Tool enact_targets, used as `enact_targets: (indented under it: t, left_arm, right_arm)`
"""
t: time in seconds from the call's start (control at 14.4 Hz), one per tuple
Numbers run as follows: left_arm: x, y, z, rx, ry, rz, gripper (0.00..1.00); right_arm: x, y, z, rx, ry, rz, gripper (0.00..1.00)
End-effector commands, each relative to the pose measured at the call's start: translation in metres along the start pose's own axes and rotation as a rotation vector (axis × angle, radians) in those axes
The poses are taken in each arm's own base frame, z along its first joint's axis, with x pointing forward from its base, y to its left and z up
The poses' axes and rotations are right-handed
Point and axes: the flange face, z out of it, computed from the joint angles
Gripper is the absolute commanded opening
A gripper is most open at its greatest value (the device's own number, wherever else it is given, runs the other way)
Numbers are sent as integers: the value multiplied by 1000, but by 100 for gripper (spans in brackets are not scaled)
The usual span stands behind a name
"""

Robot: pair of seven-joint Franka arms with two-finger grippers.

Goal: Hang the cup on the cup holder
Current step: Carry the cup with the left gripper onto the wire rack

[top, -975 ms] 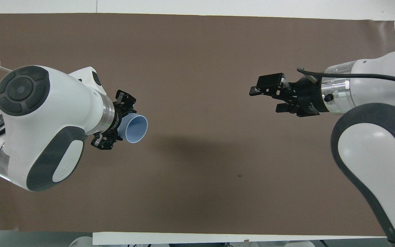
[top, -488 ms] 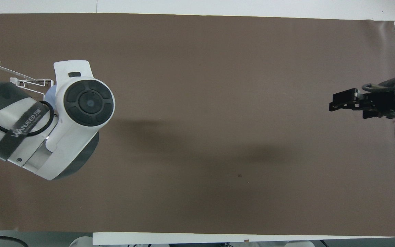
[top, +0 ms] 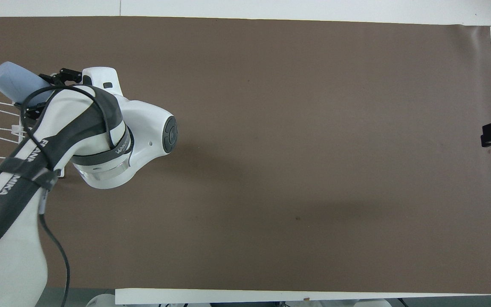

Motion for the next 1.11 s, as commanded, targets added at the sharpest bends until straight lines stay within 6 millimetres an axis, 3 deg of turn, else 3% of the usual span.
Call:
enact_targets:
  t: [0.0,0.14,0.21,0.42,0.7,1.04]
  left_arm:
    - [-26,24,36,85,180,-23,0]
    - [-42,27,68,152,317,9,0]
    - [-46,27,74,162,346,-12,0]
    - [-62,29,76,178,372,-27,0]
    - [-73,27,76,189,379,-72,0]
    - [-101,23,79,199,348,-103,0]
  right_arm:
    - [2,-2,-1,-20,-30,-44,100]
    - [4,-10,0,64,-20,-49,100]
    - [5,-12,-2,74,-14,-51,100]
    - [9,-22,3,80,-51,-77,100]
    - [2,-5,-1,79,-33,-49,100]
    - [1,-7,4,82,-49,-55,100]
